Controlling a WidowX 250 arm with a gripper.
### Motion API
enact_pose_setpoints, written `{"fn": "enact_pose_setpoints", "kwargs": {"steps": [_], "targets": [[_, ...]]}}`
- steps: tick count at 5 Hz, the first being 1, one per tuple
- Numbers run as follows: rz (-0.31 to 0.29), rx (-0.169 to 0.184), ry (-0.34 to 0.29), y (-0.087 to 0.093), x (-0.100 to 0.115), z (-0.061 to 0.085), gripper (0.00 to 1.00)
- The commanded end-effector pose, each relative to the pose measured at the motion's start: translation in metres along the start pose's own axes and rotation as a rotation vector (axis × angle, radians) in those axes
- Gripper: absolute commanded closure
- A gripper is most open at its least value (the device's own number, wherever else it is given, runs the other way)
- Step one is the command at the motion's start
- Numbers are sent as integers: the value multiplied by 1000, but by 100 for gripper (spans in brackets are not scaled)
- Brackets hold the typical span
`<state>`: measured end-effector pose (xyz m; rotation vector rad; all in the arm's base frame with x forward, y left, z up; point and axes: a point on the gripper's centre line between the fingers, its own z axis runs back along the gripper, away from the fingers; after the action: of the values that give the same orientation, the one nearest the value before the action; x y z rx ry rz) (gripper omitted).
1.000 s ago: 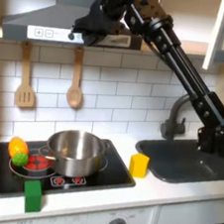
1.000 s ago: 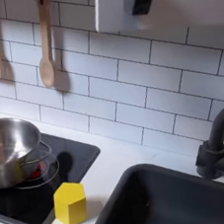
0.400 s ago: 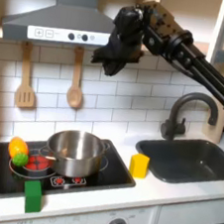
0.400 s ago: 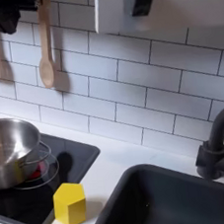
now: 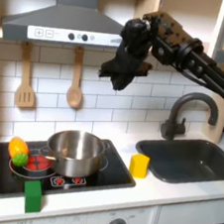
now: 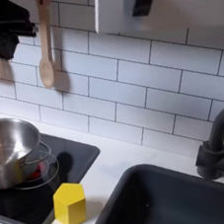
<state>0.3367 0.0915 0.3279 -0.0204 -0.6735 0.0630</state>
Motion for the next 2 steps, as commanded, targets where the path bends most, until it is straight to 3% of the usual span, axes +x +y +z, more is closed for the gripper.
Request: {"fn": "enact_pose_setpoints", "kwargs": {"steps": [1,2], "targets": [[-23,-38,110,-17,-38,-10,100],[-38,-50,179,-25,-58,-16,100]]}}
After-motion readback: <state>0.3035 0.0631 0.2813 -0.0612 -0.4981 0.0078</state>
